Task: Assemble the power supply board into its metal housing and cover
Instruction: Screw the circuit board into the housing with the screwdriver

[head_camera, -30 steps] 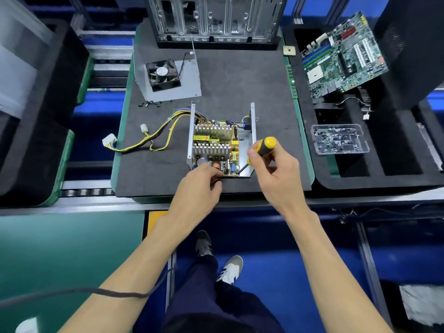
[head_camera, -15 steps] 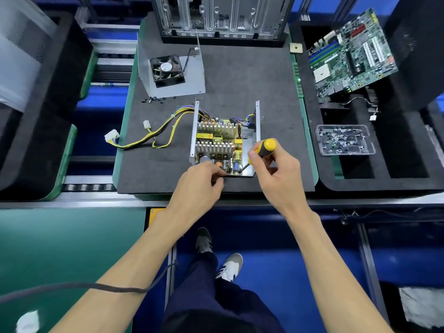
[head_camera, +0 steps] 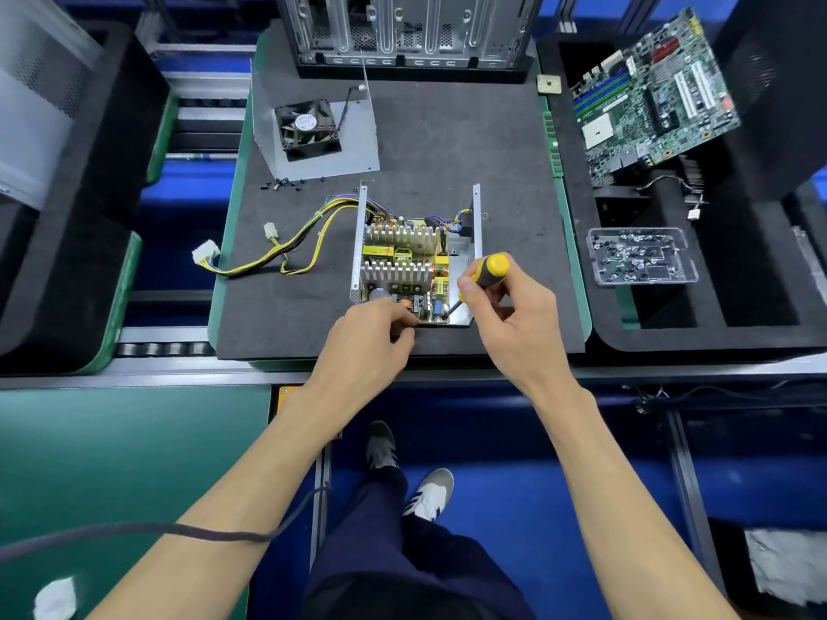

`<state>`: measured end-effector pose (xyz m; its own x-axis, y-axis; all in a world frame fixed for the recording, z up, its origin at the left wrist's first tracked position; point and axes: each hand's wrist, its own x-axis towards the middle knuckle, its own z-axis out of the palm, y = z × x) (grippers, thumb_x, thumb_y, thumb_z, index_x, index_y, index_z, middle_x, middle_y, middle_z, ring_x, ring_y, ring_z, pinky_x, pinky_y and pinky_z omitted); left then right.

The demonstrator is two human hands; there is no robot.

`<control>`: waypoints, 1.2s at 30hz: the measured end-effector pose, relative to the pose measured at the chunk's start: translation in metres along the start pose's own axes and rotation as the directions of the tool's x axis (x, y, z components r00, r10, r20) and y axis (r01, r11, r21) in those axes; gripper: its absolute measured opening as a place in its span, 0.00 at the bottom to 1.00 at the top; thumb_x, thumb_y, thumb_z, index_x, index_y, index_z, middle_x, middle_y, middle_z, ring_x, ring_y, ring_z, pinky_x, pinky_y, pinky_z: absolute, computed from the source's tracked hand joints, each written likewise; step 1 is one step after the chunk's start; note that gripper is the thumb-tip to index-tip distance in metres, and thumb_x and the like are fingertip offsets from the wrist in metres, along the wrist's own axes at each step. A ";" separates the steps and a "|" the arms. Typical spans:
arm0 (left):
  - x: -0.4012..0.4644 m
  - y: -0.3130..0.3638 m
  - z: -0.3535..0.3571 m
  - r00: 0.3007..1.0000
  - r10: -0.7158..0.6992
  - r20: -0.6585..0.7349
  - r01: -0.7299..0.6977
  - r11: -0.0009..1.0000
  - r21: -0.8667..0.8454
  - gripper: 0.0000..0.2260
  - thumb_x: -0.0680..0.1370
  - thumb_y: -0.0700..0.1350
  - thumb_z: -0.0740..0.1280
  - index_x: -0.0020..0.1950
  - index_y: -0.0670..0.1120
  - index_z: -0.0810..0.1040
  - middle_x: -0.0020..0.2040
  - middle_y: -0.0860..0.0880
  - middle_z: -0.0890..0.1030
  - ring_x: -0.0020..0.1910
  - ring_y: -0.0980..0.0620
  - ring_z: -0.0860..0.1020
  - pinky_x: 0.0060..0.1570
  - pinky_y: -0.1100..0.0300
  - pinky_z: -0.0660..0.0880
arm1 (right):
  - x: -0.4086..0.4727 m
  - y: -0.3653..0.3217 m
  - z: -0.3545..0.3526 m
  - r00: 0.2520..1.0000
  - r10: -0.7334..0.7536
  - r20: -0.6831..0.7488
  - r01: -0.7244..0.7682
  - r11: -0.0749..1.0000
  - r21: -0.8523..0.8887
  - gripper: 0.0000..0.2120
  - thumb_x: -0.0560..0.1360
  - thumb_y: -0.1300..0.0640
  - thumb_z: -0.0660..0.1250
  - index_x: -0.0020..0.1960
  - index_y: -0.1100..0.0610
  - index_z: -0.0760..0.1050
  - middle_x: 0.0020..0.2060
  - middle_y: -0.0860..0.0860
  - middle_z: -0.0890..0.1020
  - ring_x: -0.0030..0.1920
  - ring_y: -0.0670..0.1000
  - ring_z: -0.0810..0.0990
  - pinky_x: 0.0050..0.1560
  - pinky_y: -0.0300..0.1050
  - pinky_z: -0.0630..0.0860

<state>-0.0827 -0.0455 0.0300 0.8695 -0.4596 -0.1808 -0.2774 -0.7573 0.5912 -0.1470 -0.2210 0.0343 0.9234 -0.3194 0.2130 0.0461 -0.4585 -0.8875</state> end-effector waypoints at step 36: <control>0.007 0.070 -0.060 0.897 0.417 -0.146 -0.434 0.893 -0.120 0.06 0.76 0.42 0.73 0.51 0.43 0.82 0.43 0.47 0.80 0.42 0.49 0.78 0.48 0.51 0.75 | 0.016 -0.011 -0.010 0.981 -0.088 0.172 0.105 0.990 -0.091 0.07 0.75 0.51 0.69 0.52 0.43 0.76 0.33 0.39 0.75 0.33 0.47 0.69 0.36 0.34 0.67</control>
<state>-0.0717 -0.0739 0.1171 0.7242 -0.6603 0.1989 -0.5763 -0.4209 0.7005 -0.1364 -0.2292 0.0519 0.9675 -0.1304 0.2166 0.1077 -0.5626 -0.8197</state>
